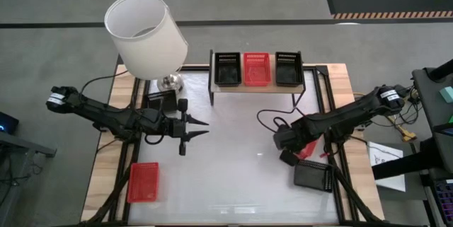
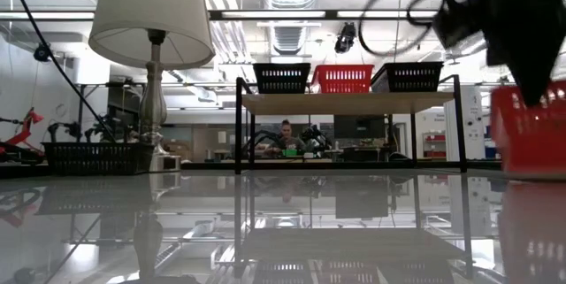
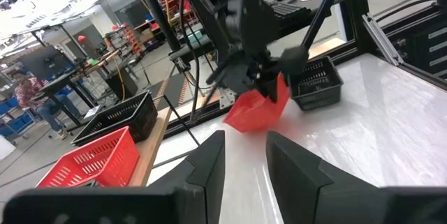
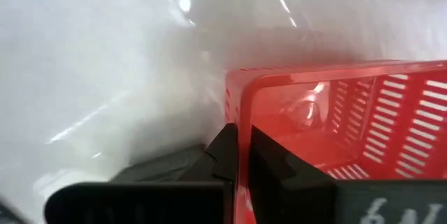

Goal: Stack baskets on shelf by color
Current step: Stack the red bin on top of the other red bin on the shelf

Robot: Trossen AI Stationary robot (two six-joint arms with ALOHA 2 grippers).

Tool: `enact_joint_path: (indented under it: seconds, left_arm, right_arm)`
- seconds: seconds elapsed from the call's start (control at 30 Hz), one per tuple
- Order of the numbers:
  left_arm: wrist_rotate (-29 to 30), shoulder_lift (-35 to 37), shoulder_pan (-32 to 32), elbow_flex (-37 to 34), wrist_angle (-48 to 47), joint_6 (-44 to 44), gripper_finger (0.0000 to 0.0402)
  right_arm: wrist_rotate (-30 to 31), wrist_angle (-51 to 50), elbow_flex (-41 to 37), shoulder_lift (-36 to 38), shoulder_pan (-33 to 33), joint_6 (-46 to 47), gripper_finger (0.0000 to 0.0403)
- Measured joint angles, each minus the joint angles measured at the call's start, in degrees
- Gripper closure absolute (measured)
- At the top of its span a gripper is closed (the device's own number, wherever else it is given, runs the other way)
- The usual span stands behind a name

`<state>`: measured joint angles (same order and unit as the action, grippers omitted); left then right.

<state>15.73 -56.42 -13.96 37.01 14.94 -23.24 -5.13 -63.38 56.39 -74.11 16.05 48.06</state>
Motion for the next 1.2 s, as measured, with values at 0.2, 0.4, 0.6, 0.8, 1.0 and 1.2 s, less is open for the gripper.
enact_joint_path:
  seconds: [0.2, 0.4, 0.6, 0.8, 1.0, 1.2]
  left_arm:
    - [0.0, 0.0, 0.0, 0.0, 0.0, 0.02, 0.0313]
    - [-0.02, 0.0, 0.0, -0.02, -0.11, 0.02, 0.0313]
    - [-0.02, 0.0, 0.0, -0.04, -0.57, 0.07, 0.0313]
    - [-0.02, 0.0, 0.0, -0.04, -0.55, 0.09, 0.0313]
    - [-0.02, 0.0, 0.0, -0.07, -0.53, 0.09, 0.0313]
    - [-0.02, 0.0, 0.0, -0.09, -0.5, 0.07, 0.0313]
  right_arm:
    - [-0.82, 2.38, 8.09, -0.29, 0.91, -4.42, 0.039]
    - [3.68, 6.52, 17.05, -2.96, 2.24, -14.39, 0.039]
    - [8.41, 8.68, 27.54, -7.86, 2.45, -26.93, 0.039]
    - [16.93, 6.63, 38.2, -11.91, 2.04, -38.71, 0.039]
    - [30.92, 2.75, 47.89, -14.67, -0.84, -49.26, 0.039]
    - [35.62, -2.03, 56.68, -17.34, -8.33, -55.92, 0.0391]
